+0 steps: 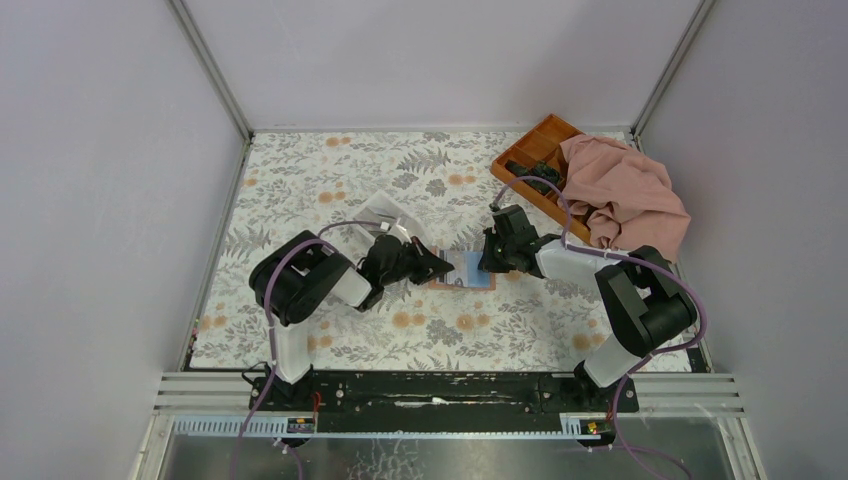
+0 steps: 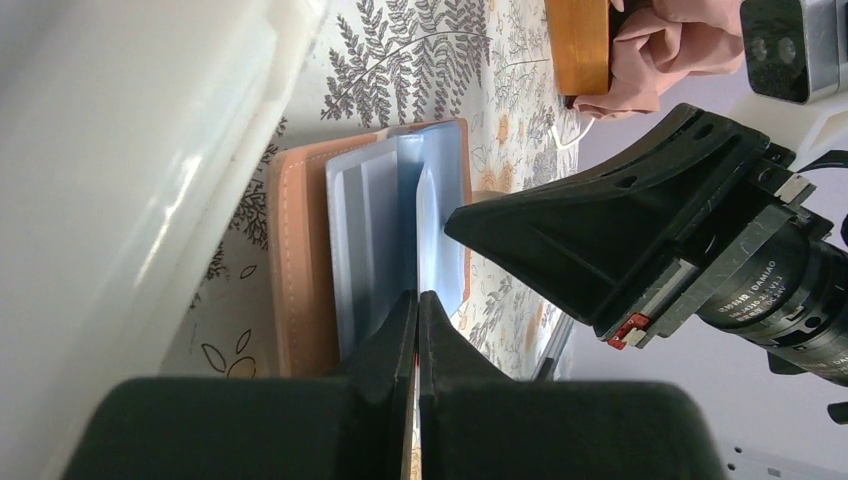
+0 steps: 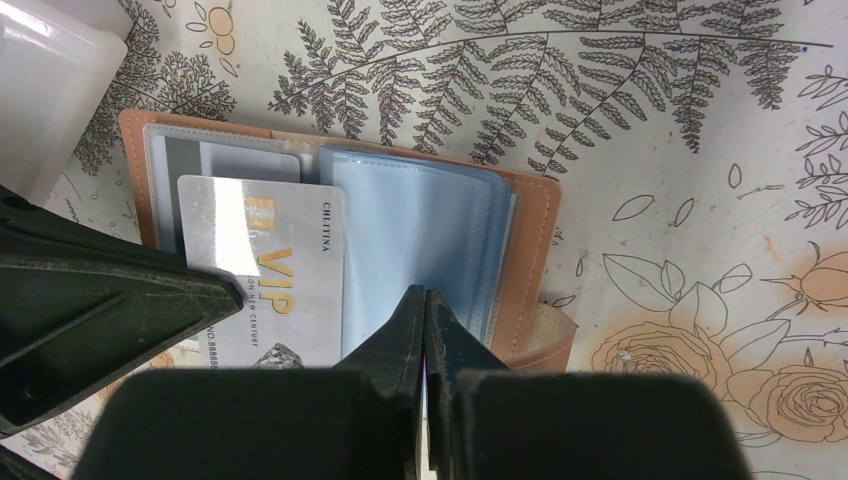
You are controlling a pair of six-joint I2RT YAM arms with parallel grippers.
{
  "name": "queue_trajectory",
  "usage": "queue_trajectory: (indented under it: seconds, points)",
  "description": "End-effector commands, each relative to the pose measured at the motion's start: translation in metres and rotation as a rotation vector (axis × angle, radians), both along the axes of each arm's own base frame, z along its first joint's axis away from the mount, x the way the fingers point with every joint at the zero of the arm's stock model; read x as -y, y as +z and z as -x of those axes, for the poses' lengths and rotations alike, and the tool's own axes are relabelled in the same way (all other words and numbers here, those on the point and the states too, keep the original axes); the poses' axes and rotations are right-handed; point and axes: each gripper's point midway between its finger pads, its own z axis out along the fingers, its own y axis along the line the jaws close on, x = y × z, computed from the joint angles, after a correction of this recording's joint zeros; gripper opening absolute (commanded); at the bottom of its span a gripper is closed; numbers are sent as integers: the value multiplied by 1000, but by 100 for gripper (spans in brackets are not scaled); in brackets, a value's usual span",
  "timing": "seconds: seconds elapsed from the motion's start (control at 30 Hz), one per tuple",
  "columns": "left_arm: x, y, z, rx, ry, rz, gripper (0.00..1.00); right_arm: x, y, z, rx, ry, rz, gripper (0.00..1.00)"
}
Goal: Put the credit cards into the card holder
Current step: Insert the credit card into the card holder.
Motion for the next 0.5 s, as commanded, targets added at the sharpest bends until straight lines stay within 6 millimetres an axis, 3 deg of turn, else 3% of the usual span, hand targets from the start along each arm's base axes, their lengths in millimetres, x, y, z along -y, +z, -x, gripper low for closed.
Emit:
queue_trajectory:
  seconds: [0.0,0.47]
  points:
    - [4,-1,-4,43,-2,-52,0,12,-16,11,-41,-11,52,0]
    - [-2,2,-13,81,12,-145,0,14,-16,12,-40,-12,54,0]
